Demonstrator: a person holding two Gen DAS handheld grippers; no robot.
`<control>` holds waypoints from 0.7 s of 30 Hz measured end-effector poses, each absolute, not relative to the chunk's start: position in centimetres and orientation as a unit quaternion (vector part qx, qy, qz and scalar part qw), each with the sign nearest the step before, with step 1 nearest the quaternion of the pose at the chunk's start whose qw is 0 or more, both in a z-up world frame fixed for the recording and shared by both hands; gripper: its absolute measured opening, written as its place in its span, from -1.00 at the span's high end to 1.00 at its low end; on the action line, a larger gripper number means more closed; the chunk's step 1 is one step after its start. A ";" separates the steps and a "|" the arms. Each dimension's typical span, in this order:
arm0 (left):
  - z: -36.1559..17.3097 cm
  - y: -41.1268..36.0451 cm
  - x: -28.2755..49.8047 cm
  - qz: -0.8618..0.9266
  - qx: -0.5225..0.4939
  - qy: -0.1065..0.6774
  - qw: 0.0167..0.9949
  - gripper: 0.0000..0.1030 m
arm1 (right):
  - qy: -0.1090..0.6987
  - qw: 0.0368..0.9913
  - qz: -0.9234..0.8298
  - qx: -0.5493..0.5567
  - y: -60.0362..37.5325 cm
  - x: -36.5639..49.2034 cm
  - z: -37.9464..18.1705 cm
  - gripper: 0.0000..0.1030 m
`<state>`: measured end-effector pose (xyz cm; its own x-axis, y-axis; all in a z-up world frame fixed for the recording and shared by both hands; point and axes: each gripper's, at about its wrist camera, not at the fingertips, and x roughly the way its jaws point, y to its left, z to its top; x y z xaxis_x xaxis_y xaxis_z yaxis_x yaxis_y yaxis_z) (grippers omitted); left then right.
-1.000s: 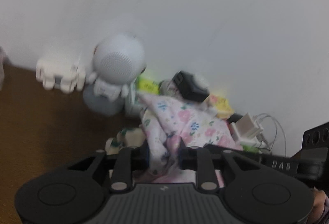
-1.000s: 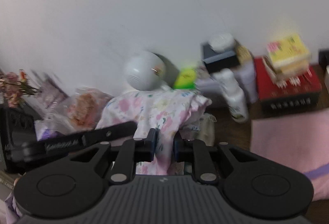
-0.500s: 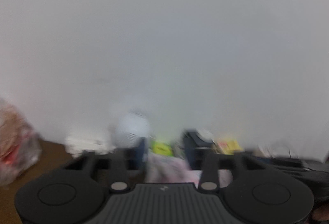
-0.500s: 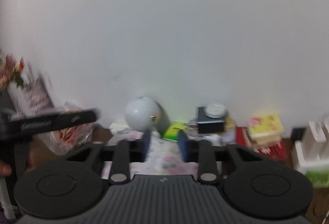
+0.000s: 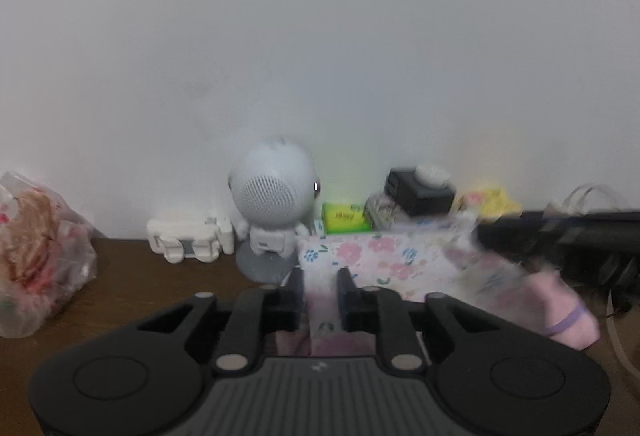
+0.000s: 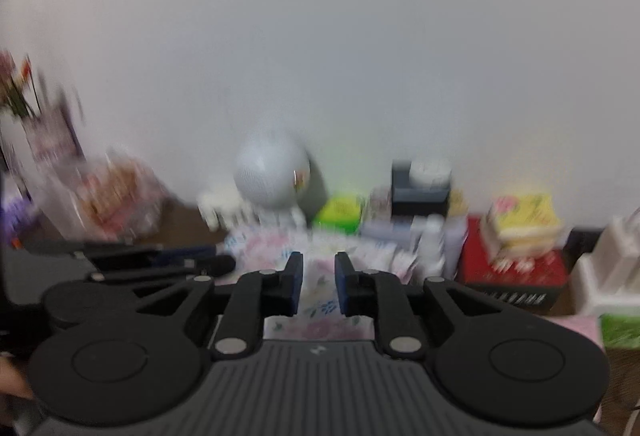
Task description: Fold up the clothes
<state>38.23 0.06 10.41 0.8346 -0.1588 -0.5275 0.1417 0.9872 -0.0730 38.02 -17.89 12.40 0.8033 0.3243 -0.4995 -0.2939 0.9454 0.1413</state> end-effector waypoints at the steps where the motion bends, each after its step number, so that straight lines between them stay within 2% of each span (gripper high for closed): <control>1: 11.2 0.1 37.3 -0.079 -0.020 0.271 0.959 0.57 | 0.257 0.953 0.159 0.030 -18.4 37.2 13.7 0.55; 4: 14.1 0.3 33.7 -0.073 -0.033 0.262 0.962 0.32 | 0.231 0.961 0.147 0.033 -19.9 34.4 17.2 0.47; 6: 15.5 0.3 30.1 -0.068 -0.036 0.256 0.964 0.06 | 0.229 0.963 0.139 0.034 -20.6 32.2 18.7 0.42; 8: 16.7 0.3 26.2 -0.062 -0.037 0.250 0.966 -0.02 | 0.229 0.964 0.131 0.027 -21.0 29.5 19.6 0.32; 10: 17.6 0.1 22.5 -0.059 -0.035 0.246 0.967 -0.15 | 0.231 0.965 0.125 0.024 -21.2 26.3 19.8 0.11; 12: 17.0 -0.3 18.6 -0.057 -0.026 0.251 0.966 -0.43 | 0.239 0.963 0.120 0.018 -21.2 22.7 19.5 -0.02; 14: 15.8 -0.5 15.0 -0.049 -0.025 0.265 0.963 -0.45 | 0.251 0.961 0.117 0.004 -20.8 18.7 18.5 -0.34; 16: 14.3 -0.6 11.2 -0.045 -0.027 0.283 0.958 -0.45 | 0.256 0.960 0.114 -0.009 -20.4 14.5 17.0 -0.54; 21: 10.1 0.0 2.2 -0.049 -0.036 0.310 0.949 -0.50 | 0.277 0.952 0.128 0.010 -19.8 4.6 12.6 -0.63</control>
<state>2.23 0.05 10.15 0.8034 -0.1164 -0.5839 0.0715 0.9925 -0.0995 4.62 -19.85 12.58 0.8130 0.2504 -0.5256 -0.2388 0.9668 0.0912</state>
